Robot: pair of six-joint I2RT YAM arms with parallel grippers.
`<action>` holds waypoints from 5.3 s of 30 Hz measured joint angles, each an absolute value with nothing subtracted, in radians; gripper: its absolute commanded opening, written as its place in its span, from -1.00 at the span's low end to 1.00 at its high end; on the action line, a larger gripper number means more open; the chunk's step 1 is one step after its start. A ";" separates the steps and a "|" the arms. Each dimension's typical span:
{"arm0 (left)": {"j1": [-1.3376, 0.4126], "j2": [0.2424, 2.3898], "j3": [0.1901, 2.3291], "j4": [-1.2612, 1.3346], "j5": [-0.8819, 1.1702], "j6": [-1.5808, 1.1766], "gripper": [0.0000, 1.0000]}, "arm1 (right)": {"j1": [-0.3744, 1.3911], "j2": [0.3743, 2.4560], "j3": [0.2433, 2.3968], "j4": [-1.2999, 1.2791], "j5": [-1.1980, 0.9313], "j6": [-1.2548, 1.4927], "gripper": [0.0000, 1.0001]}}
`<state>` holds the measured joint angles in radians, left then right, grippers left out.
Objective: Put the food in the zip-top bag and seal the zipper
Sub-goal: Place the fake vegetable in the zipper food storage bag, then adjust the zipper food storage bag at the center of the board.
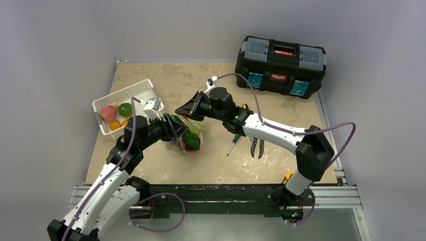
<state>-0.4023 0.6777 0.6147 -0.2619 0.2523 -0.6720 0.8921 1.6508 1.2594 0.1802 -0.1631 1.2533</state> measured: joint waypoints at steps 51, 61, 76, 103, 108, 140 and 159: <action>-0.403 0.593 0.796 -0.808 0.094 -0.628 -0.19 | 0.881 1.642 1.250 0.262 -0.178 1.247 -1.00; -0.403 0.695 0.738 -0.703 0.145 -0.634 -0.73 | 0.881 1.628 1.228 0.261 -0.179 1.223 -1.00; -0.403 0.633 0.721 -0.658 0.178 -0.600 -1.00 | 0.878 1.616 1.378 -0.020 -0.224 0.709 -0.23; -0.403 0.594 0.640 -0.530 0.254 -0.646 -1.00 | 1.072 1.372 1.395 -0.365 0.212 0.296 0.05; -0.403 0.592 0.640 -0.525 0.255 -0.658 -1.00 | 1.084 1.439 1.385 -0.335 0.189 0.312 -0.01; -0.403 0.669 0.893 -0.627 0.233 -0.643 -1.00 | 0.971 1.456 1.301 -0.347 0.192 0.084 -1.00; -0.310 0.793 0.816 -0.570 0.336 -0.754 -1.00 | 0.994 1.423 1.183 -0.390 0.244 0.119 -1.00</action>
